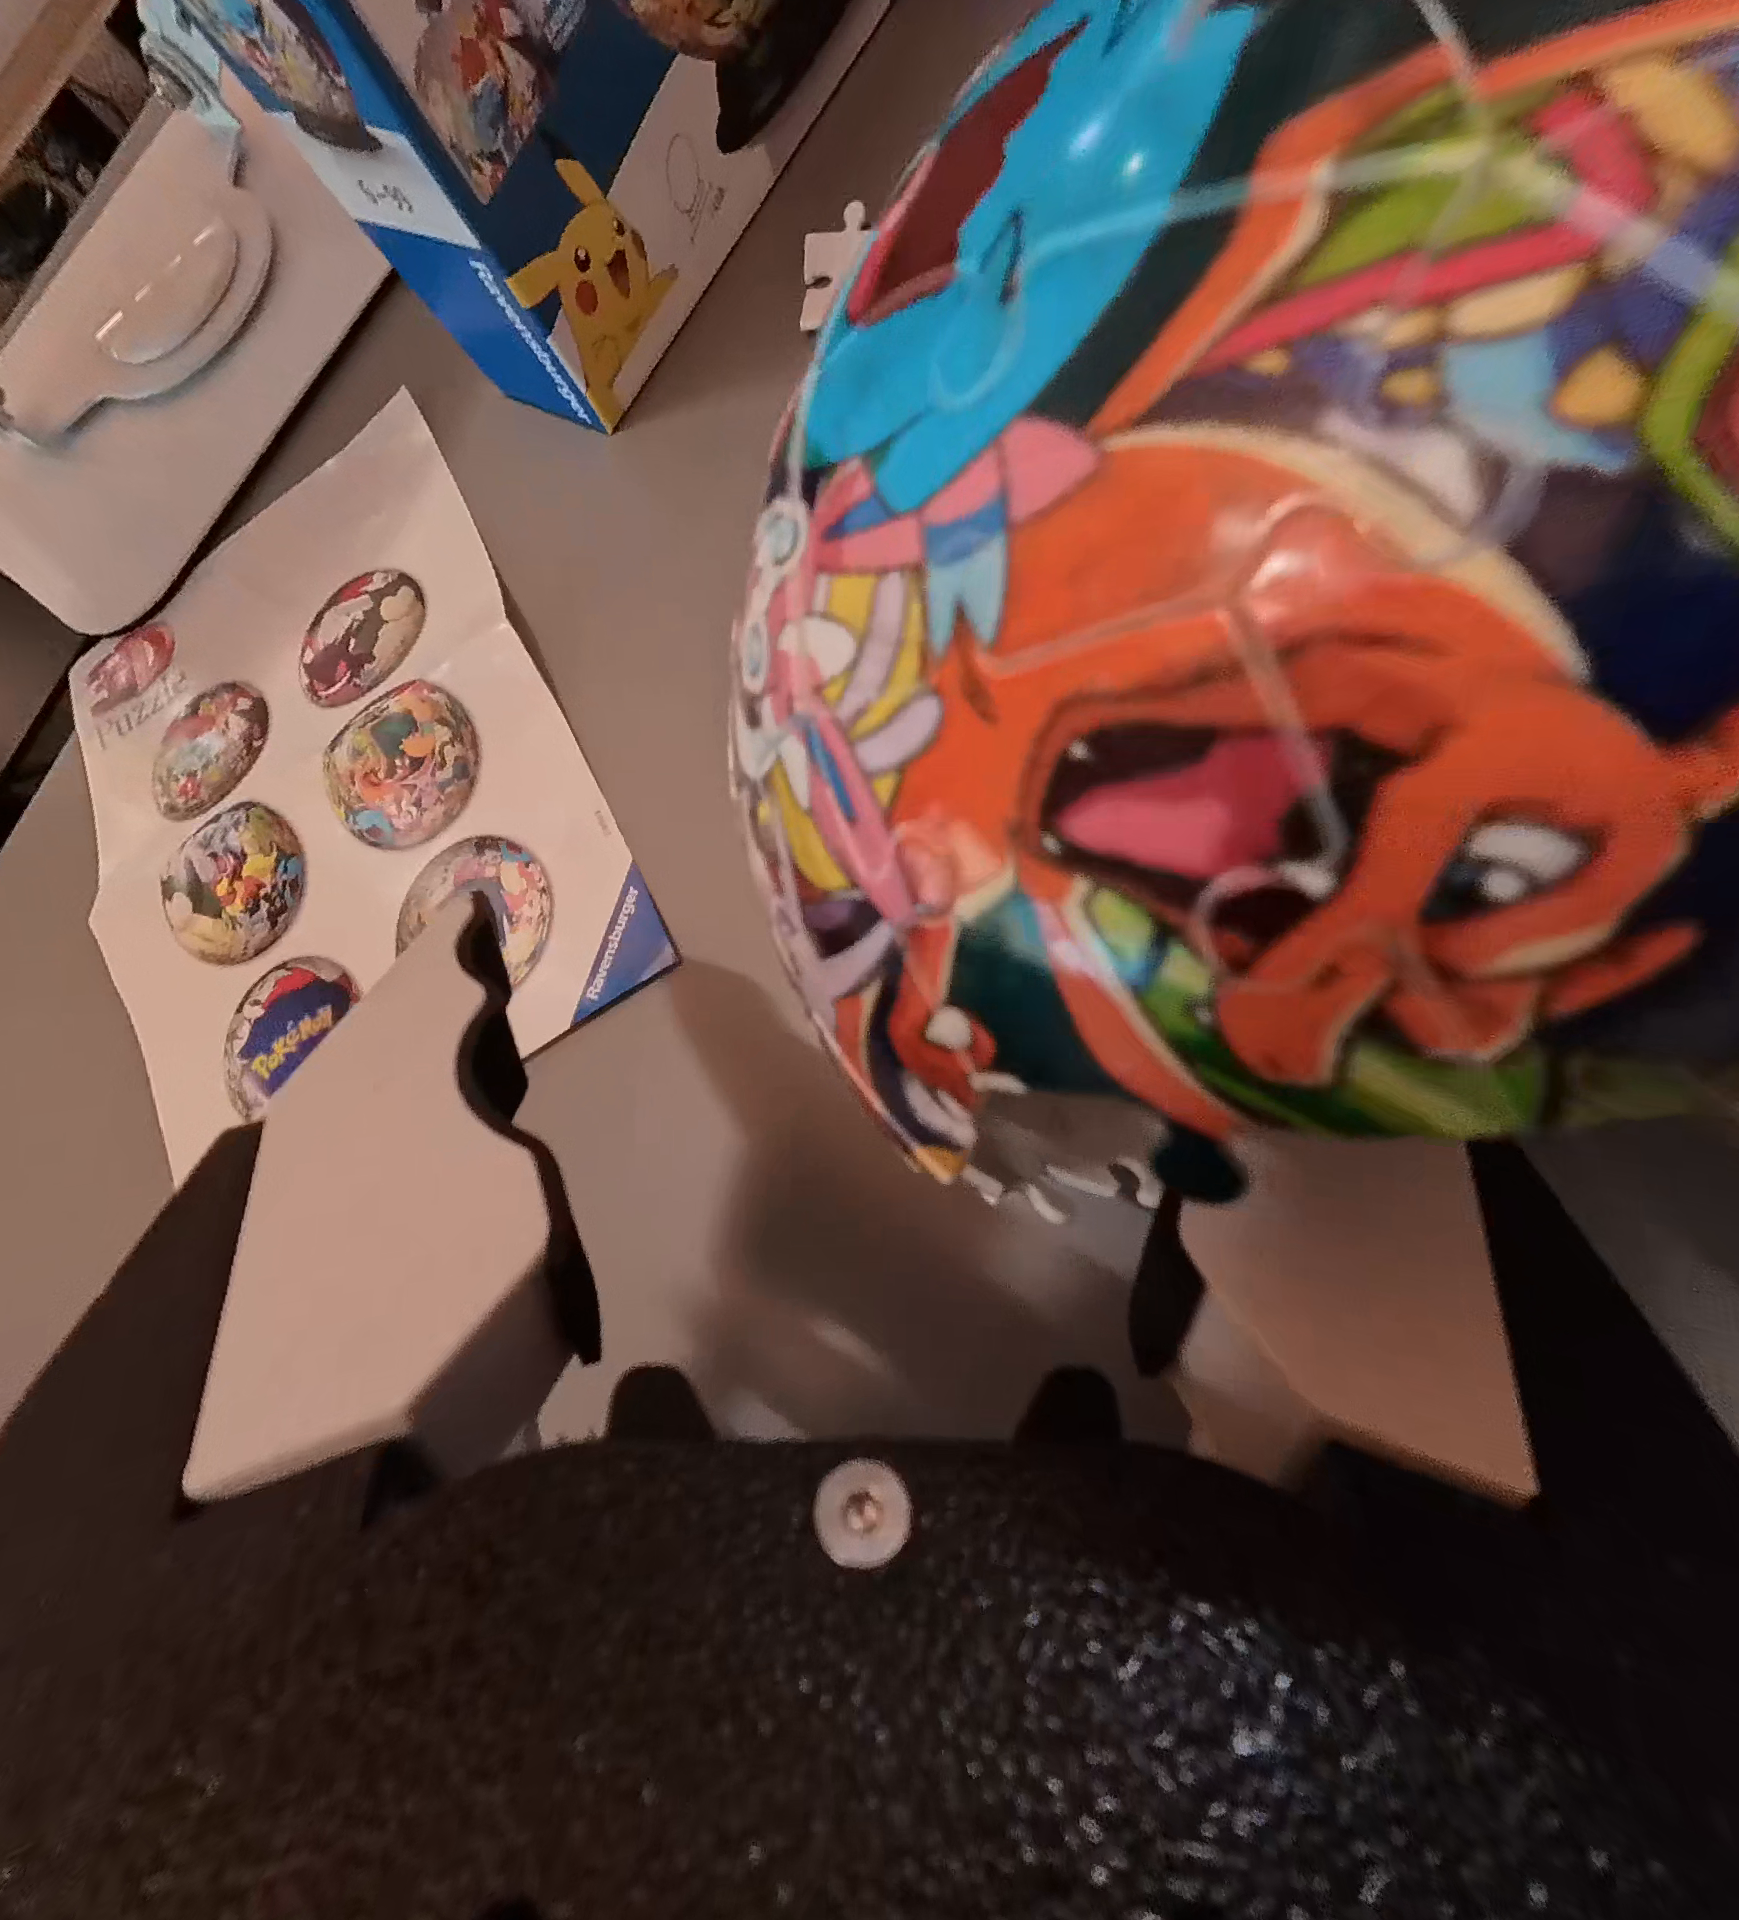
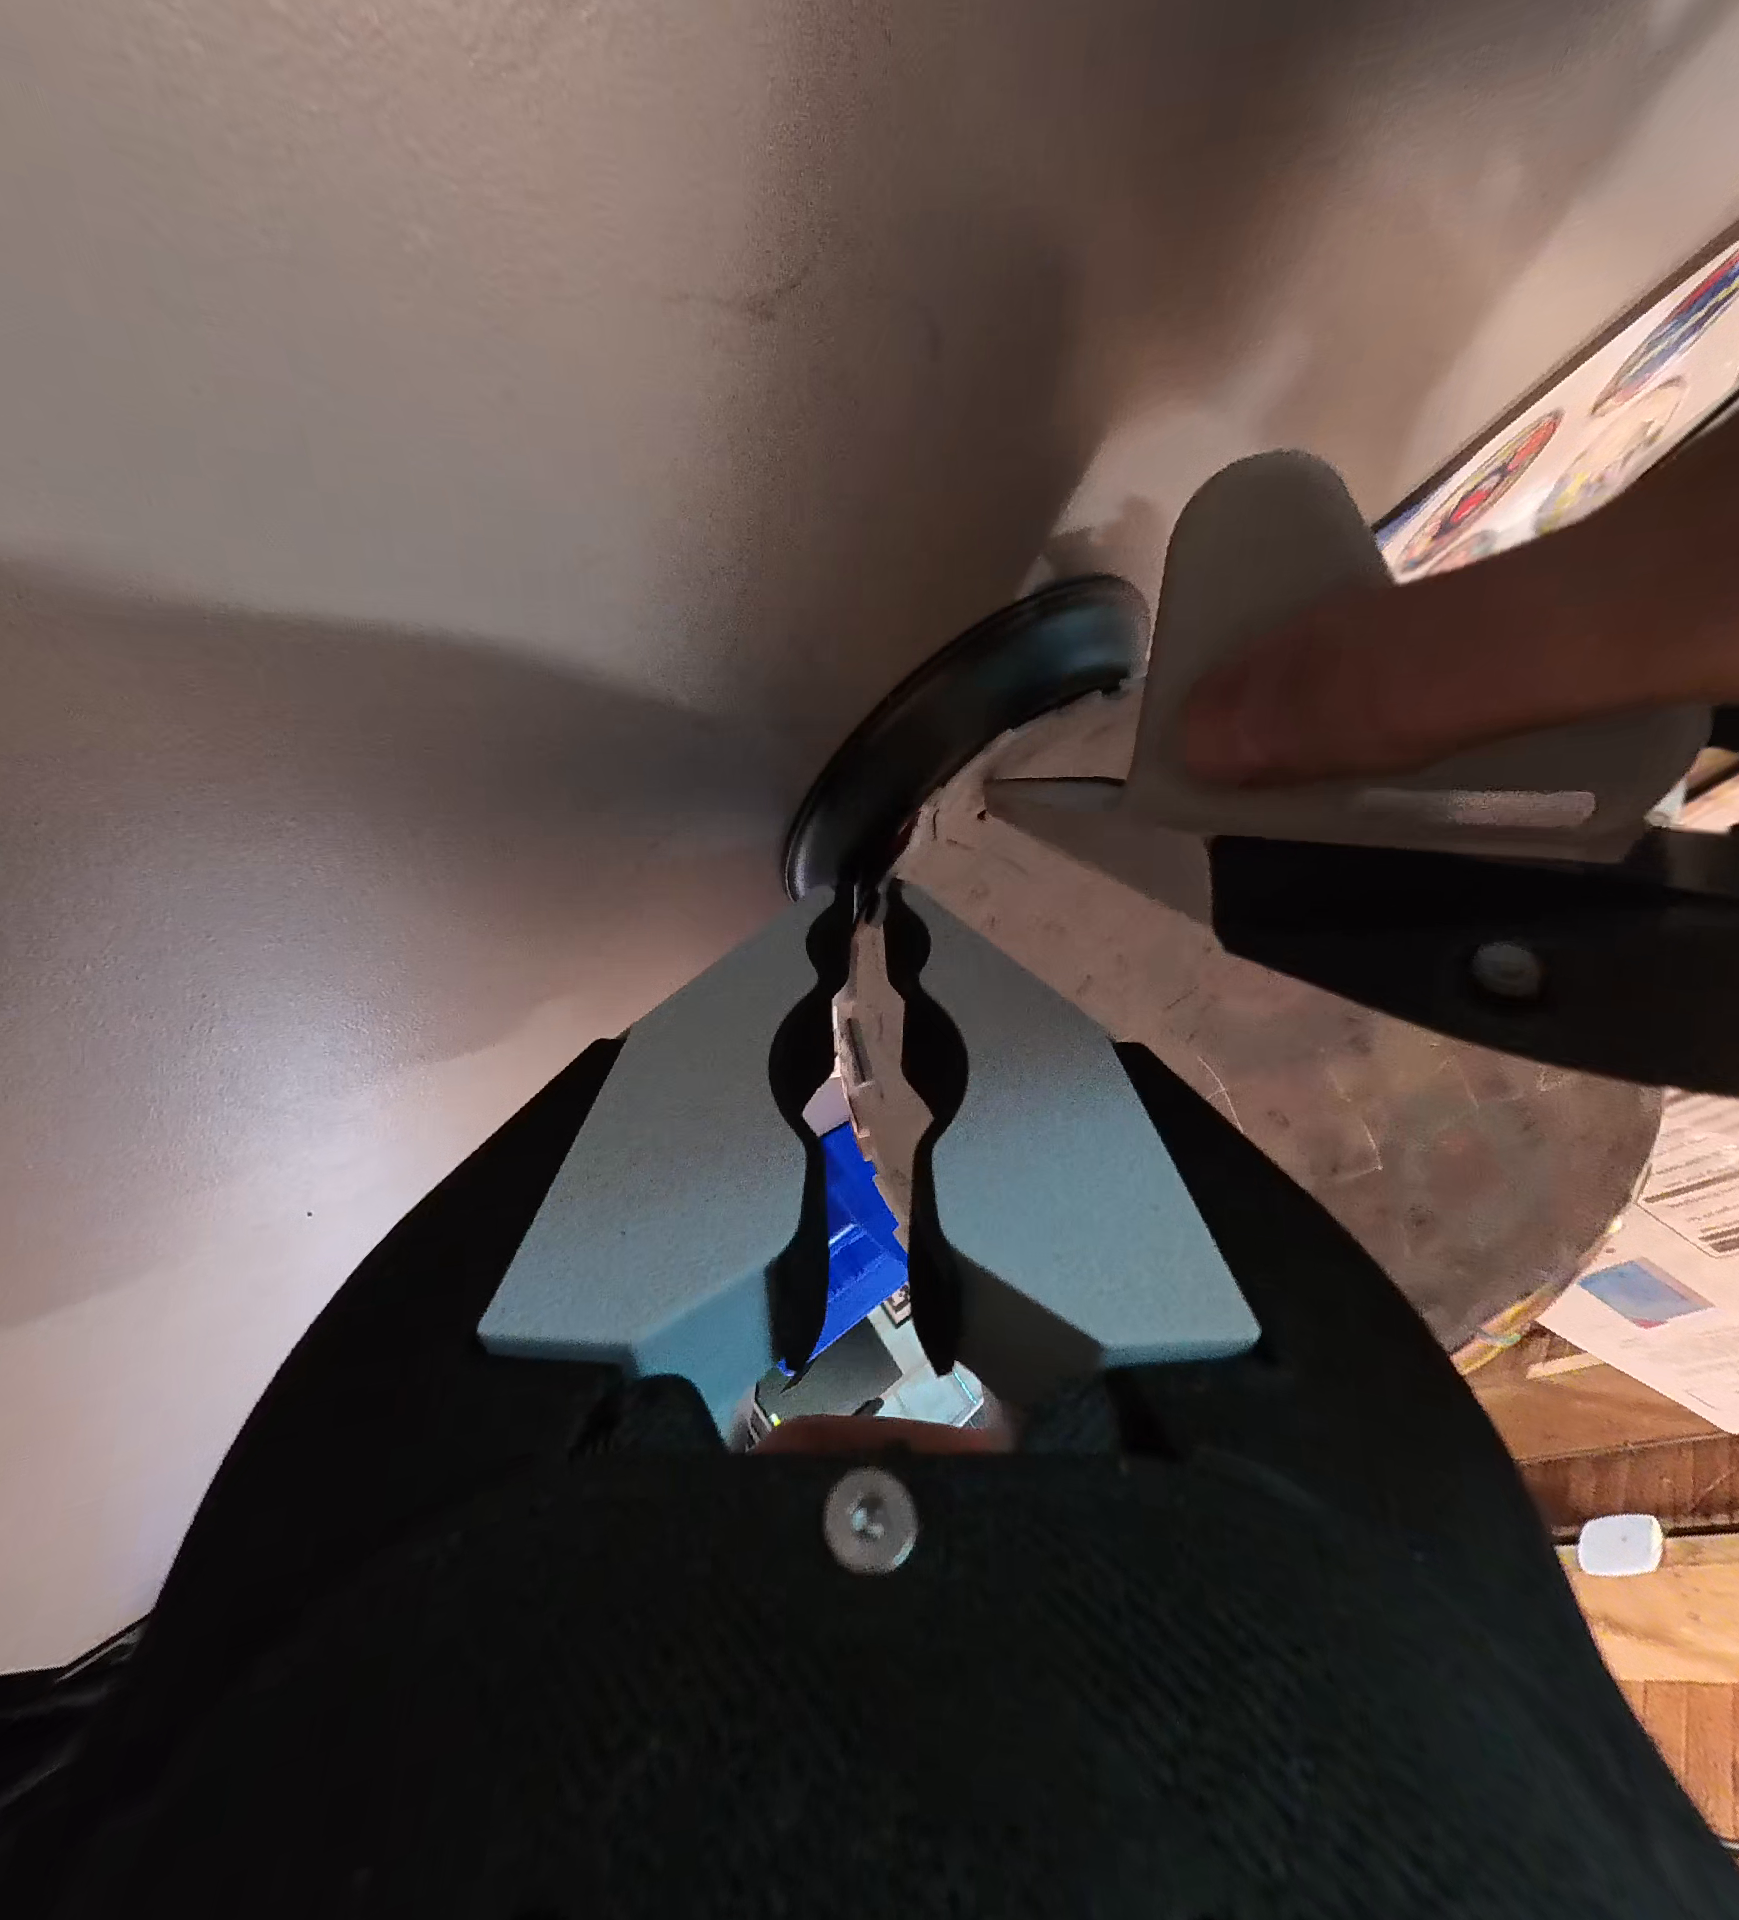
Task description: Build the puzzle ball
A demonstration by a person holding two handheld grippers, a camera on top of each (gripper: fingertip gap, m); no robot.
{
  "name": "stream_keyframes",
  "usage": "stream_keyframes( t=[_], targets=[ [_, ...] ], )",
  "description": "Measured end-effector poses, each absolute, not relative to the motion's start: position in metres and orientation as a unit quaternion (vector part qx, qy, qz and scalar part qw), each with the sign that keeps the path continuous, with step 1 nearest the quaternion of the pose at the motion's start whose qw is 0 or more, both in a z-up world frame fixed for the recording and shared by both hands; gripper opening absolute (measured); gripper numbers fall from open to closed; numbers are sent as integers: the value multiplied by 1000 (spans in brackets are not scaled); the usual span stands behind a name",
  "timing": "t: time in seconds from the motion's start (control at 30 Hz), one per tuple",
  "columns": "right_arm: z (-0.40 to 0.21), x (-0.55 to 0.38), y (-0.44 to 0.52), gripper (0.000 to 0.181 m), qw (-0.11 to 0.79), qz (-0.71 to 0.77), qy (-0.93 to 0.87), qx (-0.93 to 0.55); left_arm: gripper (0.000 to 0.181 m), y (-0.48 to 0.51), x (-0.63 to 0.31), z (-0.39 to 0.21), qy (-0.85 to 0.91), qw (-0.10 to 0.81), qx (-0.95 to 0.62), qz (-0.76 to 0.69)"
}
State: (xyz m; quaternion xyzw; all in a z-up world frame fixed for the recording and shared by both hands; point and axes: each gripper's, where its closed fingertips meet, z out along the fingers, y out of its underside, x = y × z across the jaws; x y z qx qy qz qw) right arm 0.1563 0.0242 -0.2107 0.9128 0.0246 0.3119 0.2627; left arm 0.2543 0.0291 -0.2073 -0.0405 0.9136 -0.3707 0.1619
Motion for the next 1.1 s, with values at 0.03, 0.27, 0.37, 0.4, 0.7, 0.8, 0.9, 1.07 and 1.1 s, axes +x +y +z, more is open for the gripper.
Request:
stream_keyframes(
  t=[0.03,0.27,0.37,0.4,0.7,0.8,0.9,1.07,1.1],
  targets=[
    [-211,156,24,4,261,311,23,913,133,30,254,-208,915,162,-44,-367],
    [-210,155,24,4,263,309,23,913,134,32,255,-213,914,130,-75,-378],
    [-210,154,24,4,267,308,26,913,134,34,255,-214,910,118,-87,-388],
    [-210,154,24,4,269,308,26,912,135,34,256,-215,909,118,-90,-389],
    [-209,153,24,4,274,307,29,911,136,31,261,-206,900,141,-100,-401],
    [-209,152,24,4,275,306,29,911,137,31,263,-208,901,147,-105,-394],
    [-209,152,24,4,276,304,29,911,137,31,264,-210,902,157,-104,-388],
    [-209,152,24,4,274,303,27,912,136,34,264,-211,905,162,-123,-374],
    [-209,152,24,4,274,301,25,913,134,34,263,-211,906,161,-126,-370]
  ],
)
